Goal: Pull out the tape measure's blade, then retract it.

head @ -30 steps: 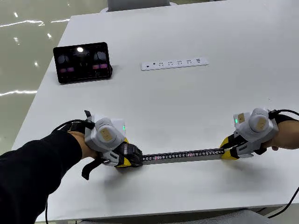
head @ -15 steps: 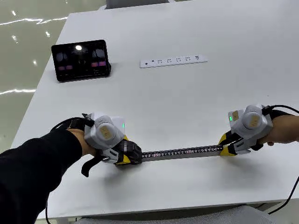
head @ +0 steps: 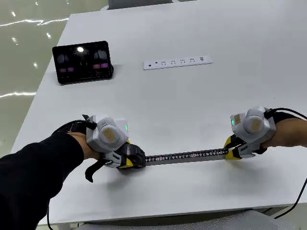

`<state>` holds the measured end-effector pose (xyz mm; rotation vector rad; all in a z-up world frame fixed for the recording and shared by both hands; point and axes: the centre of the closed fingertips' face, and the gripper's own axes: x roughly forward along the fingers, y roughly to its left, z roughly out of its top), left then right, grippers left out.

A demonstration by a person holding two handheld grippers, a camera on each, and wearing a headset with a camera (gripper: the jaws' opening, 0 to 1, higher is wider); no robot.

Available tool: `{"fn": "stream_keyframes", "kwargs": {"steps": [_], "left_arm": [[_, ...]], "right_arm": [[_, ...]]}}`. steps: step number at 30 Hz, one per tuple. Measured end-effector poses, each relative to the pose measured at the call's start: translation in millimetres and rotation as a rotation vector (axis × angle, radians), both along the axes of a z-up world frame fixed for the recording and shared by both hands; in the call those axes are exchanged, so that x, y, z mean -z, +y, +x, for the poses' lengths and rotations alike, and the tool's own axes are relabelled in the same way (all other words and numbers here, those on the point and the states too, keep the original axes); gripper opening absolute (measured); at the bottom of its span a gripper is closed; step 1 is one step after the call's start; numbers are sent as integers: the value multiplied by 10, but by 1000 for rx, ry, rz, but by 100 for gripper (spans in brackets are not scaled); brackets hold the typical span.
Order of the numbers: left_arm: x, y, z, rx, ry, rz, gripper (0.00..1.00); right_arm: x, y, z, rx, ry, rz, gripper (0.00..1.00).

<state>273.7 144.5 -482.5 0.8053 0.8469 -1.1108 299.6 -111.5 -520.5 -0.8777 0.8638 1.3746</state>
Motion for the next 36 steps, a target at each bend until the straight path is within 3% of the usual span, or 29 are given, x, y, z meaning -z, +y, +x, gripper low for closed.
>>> {"fn": "stream_keyframes", "kwargs": {"steps": [4, 9, 13, 16, 19, 21, 23, 27, 30, 32, 34, 36], "left_arm": [[-46, 54, 3, -2, 1, 0, 33], [-88, 156, 31, -78, 7, -11, 38], [-151, 217, 42, -184, 9, -64, 45], [-189, 274, 64, -231, -7, -101, 47], [-225, 353, 69, -303, -12, -144, 51], [-269, 410, 75, -361, -11, -178, 54], [-311, 457, 82, -420, -7, -229, 57], [-375, 585, 72, -490, -29, -270, 60], [-350, 679, 69, -538, -26, -294, 62], [-358, 718, 21, -572, -22, -322, 63], [-337, 739, -68, -602, 3, -345, 64], [-315, 782, -122, -624, -5, -352, 66]], "right_arm": [[5, -10, -33, -12, 8, -8, 17], [-77, 10, 8, 26, -2, 14, 18], [-191, 25, 108, 165, -6, 72, 21], [-259, 6, 137, 237, -6, 111, 23], [-276, -38, 135, 362, 43, 157, 25], [-372, -20, 110, 422, 52, 191, 30], [-445, -28, 106, 447, 33, 219, 31], [-509, -93, 43, 478, 11, 238, 35], [-558, -120, -7, 502, -5, 259, 40], [-560, -161, -64, 512, -7, 262, 41], [-533, -220, -113, 524, -14, 259, 41], [-504, -274, -174, 538, -10, 257, 43]]}}
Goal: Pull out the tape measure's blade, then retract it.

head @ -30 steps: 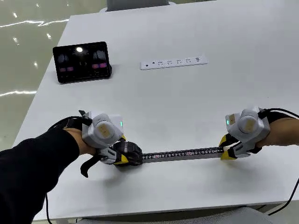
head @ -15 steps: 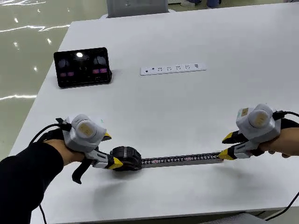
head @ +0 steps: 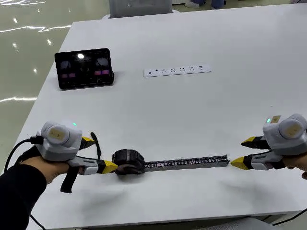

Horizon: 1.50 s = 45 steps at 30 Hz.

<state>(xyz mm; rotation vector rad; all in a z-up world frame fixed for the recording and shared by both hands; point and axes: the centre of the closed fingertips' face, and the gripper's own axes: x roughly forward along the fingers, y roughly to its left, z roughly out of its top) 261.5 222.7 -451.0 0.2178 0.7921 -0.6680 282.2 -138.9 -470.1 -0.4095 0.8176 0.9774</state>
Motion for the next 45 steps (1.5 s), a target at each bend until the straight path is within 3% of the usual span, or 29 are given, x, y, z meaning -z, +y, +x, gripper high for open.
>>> {"fn": "stream_keyframes", "kwargs": {"steps": [5, 8, 9, 13, 22, 28, 38, 42, 45], "left_arm": [[26, 113, -116, -50, -25, -24, 69], [7, 206, -149, -78, -54, -27, 72], [-23, 245, -137, -87, -84, -28, 72], [-71, 351, -172, -117, -112, -28, 74], [-29, 464, -338, -147, -96, -59, 84], [3, 520, -400, -145, -102, -51, 98], [-39, 516, -475, -138, -109, -56, 99], [-63, 483, -502, -139, -113, -73, 99], [-61, 495, -498, -148, -114, -72, 99]], "right_arm": [[23, -152, -42, 34, -51, -18, 48], [-40, -201, -46, 80, -69, 15, 58], [-69, -218, -53, 86, -86, 26, 58], [-90, -311, -76, 120, -93, 46, 64], [-38, -545, -161, 170, -88, 47, 69], [-34, -589, -220, 180, -103, 54, 78], [-23, -668, -327, 179, -90, 72, 99], [-44, -712, -332, 168, -119, 56, 99], [-69, -708, -330, 179, -104, 77, 99]]}}
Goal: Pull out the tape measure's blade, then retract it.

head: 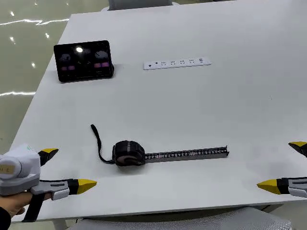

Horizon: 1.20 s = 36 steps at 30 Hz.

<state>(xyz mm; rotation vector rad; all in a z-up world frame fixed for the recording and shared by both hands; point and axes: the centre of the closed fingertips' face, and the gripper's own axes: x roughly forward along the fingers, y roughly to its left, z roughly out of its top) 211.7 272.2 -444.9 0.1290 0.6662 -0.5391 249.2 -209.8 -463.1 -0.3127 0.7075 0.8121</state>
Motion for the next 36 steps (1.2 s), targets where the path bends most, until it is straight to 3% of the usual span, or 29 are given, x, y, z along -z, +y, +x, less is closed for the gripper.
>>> {"fn": "stream_keyframes", "kwargs": {"steps": [5, 6, 8, 10, 16, 22, 26, 28, 31, 36], "left_arm": [[-12, -12, -13, -3, 7, -7, 99], [-15, -15, -13, -5, 11, -8, 99], [-17, -22, -17, -3, 18, -10, 99], [1, -22, -22, 7, 18, 17, 99], [20, -57, -52, 6, 46, 2, 99], [33, -127, -18, 18, 48, 16, 99], [-4, -203, 54, 45, 19, 32, 99], [-41, -207, 110, 48, -19, 65, 99], [-43, -258, 141, 48, -2, 57, 99], [-74, -349, 233, 40, -12, 77, 99]], "right_arm": [[2, 3, -19, -10, 4, 0, 99], [-16, 31, -36, -16, 12, 26, 99], [-7, 19, -34, -10, 14, 18, 99], [5, 24, -57, -15, 25, 21, 99], [29, -59, -35, -3, 24, -1, 99], [55, -95, 2, -3, 36, -24, 99], [14, -78, 62, -16, 17, -29, 99], [-4, -67, 84, -16, 18, -29, 99], [-23, -44, 106, -31, 11, -35, 99], [-14, -14, 158, -51, 22, -62, 99]]}}
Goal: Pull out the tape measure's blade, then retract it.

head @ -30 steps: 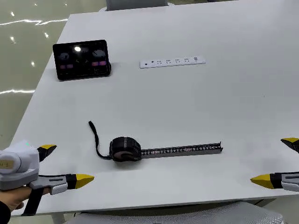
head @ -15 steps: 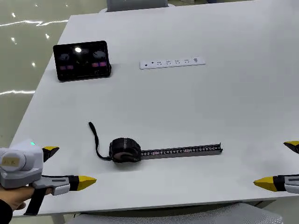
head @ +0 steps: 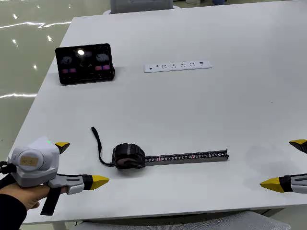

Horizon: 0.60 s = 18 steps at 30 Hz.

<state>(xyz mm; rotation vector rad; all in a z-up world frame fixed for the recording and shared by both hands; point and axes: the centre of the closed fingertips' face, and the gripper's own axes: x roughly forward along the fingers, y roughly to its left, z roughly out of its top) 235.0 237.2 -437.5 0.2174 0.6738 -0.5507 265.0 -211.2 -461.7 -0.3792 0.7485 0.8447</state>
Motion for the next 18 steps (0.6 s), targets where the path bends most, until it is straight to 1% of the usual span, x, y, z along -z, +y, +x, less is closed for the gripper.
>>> {"fn": "stream_keyframes", "kwargs": {"steps": [2, 3, 5, 7, 8, 11, 13, 15, 18], "left_arm": [[-16, -26, 34, -16, -3, -3, 99], [-14, -40, 41, -19, 2, -4, 99], [9, -76, 59, -35, 20, -7, 99], [10, -136, 87, -37, 13, -16, 99], [32, -170, 88, -35, 24, -17, 99], [69, -237, 123, -41, 31, -18, 99], [60, -299, 116, -46, 36, -25, 99], [57, -365, 125, -48, 31, -30, 99], [68, -457, 145, -42, 23, -29, 99]], "right_arm": [[12, 18, -14, -13, 20, -6, 99], [15, 24, -5, -24, 11, -13, 99], [29, 44, 0, -38, 23, -21, 99], [33, 65, 20, -50, 21, -30, 99], [34, 77, 29, -59, 25, -36, 99], [26, 109, 65, -78, 22, -46, 99], [18, 132, 87, -92, 23, -51, 99], [-4, 163, 121, -99, 21, -48, 99], [-19, 196, 182, -122, 10, -62, 99]]}}
